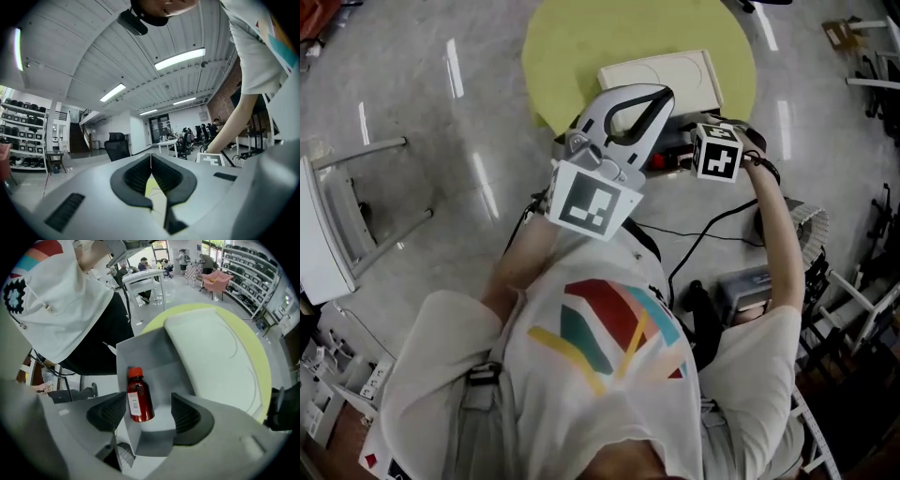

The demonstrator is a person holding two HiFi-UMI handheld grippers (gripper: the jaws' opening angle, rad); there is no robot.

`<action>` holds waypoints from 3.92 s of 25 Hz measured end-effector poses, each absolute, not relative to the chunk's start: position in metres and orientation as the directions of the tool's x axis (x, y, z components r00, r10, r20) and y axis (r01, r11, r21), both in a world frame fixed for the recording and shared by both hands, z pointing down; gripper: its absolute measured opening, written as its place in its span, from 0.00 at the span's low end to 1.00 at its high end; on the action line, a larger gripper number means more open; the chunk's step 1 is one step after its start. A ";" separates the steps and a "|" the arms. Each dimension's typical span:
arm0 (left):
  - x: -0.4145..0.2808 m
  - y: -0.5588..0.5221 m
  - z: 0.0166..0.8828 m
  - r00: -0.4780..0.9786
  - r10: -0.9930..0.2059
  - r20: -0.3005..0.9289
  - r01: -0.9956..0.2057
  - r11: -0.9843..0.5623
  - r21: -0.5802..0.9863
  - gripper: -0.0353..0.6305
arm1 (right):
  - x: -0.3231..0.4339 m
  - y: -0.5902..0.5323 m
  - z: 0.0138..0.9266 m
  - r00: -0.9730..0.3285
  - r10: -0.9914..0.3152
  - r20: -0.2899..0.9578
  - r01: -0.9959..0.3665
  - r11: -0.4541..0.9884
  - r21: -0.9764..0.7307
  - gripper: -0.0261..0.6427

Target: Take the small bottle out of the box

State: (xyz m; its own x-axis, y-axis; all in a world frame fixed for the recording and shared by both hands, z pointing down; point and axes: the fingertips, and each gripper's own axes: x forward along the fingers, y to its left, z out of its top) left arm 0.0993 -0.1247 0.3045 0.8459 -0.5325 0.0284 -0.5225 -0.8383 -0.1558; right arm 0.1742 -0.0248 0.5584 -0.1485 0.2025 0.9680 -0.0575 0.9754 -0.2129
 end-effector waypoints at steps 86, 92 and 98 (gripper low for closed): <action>0.033 -0.164 0.287 0.745 -0.664 -0.063 -0.666 -0.745 -0.037 0.08 | 0.137 -0.075 0.533 -0.092 -0.067 0.994 -0.068 0.996 0.061 0.36; 0.040 -0.162 0.252 0.760 -0.637 -0.129 -0.648 -0.757 -0.079 0.08 | 0.134 -0.113 0.468 -0.164 -0.329 0.930 -0.234 0.929 0.287 0.36; 0.059 -0.165 0.215 0.755 -0.632 -0.176 -0.654 -0.745 -0.134 0.08 | 0.152 -0.138 0.393 -0.209 -0.550 0.809 -0.373 0.809 0.454 0.36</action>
